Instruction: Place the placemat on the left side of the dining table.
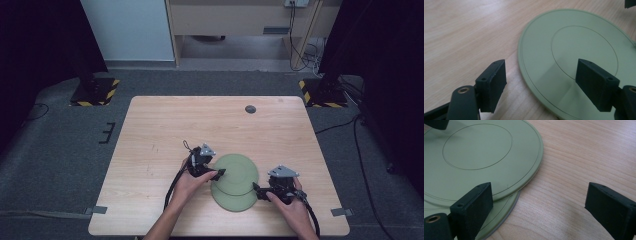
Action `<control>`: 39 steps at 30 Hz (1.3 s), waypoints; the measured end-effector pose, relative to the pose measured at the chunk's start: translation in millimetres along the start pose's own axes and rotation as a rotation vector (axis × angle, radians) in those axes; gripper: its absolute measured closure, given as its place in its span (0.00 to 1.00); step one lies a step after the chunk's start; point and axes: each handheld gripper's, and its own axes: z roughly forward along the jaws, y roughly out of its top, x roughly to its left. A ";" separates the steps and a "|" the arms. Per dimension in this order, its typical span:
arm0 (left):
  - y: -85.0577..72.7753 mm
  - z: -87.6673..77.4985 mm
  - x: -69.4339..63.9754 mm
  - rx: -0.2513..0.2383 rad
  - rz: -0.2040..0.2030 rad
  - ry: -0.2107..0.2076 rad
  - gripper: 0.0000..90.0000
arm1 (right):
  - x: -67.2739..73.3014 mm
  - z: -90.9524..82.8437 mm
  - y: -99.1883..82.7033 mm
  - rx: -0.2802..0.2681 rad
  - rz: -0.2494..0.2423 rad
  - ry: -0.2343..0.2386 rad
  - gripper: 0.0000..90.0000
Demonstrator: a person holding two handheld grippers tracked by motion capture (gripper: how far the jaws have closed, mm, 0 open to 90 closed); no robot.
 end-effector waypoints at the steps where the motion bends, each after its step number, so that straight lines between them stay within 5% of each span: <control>1: -0.1 0.3 0.5 0.002 -0.002 0.001 0.28 | -0.2 0.1 -0.4 -0.004 -0.001 0.000 0.09; 12: -1.8 7.9 5.9 0.029 -0.062 -0.070 0.31 | 0.9 -0.3 -0.9 -0.005 -0.001 -0.008 0.09; 20: -1.7 8.1 6.2 0.029 -0.073 -0.092 0.35 | 0.8 -0.1 -1.1 -0.006 0.000 -0.008 0.09; 25: 0.4 5.9 2.7 0.024 -0.065 -0.067 0.36 | 1.0 -0.1 -1.1 -0.007 -0.003 -0.009 0.09; 39: 10.2 -15.2 -3.4 -0.120 -0.113 -0.070 0.58 | 1.2 -0.1 -1.2 -0.007 -0.003 -0.010 0.09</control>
